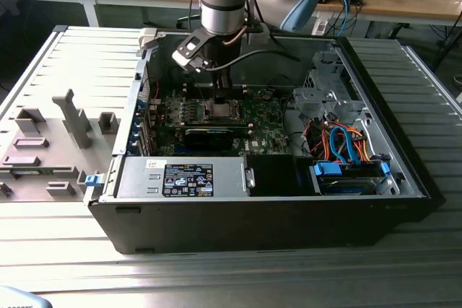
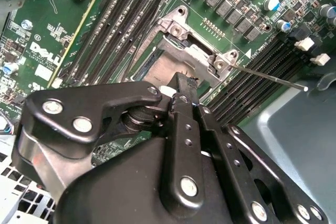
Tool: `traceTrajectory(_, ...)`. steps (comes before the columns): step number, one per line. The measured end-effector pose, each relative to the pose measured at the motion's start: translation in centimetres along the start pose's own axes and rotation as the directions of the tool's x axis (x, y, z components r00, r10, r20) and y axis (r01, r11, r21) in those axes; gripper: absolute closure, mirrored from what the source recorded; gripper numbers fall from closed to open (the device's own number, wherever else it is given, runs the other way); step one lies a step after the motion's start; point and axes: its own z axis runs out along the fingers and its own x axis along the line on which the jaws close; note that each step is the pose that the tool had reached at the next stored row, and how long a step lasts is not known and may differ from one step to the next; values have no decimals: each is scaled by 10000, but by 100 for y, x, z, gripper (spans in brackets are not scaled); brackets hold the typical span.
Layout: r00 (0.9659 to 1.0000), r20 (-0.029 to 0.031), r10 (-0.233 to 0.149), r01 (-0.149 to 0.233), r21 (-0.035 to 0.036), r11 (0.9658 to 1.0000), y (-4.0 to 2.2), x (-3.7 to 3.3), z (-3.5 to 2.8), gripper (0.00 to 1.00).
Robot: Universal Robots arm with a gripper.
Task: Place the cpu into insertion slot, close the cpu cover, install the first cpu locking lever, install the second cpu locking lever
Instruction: 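Close the cpu cover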
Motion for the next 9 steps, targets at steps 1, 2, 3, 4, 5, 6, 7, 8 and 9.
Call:
traceTrajectory(1, 10000, 0, 0, 0, -1, 10000, -5, 1, 8, 89)
traceTrajectory(2, 10000, 0, 0, 0, 0, 10000, -8, 2, 14, 89)
traceTrajectory(3, 10000, -1, -1, 1, -1, 10000, -10, 3, 21, 89)
traceTrajectory(4, 10000, -2, -2, 2, -2, 10000, -11, 3, 27, 89)
traceTrajectory(5, 10000, -1, -1, 1, -1, 10000, -12, 3, 37, 89)
traceTrajectory(6, 10000, -1, -1, 1, -1, 10000, -13, 4, 52, 89)
traceTrajectory(7, 10000, 0, -1, 1, 0, 10000, -13, 4, 61, 89)
traceTrajectory(8, 10000, 0, 0, 0, 0, 10000, -14, 5, 66, 89)
traceTrajectory(9, 10000, 0, 0, 0, 0, 10000, -14, 5, 76, 89)
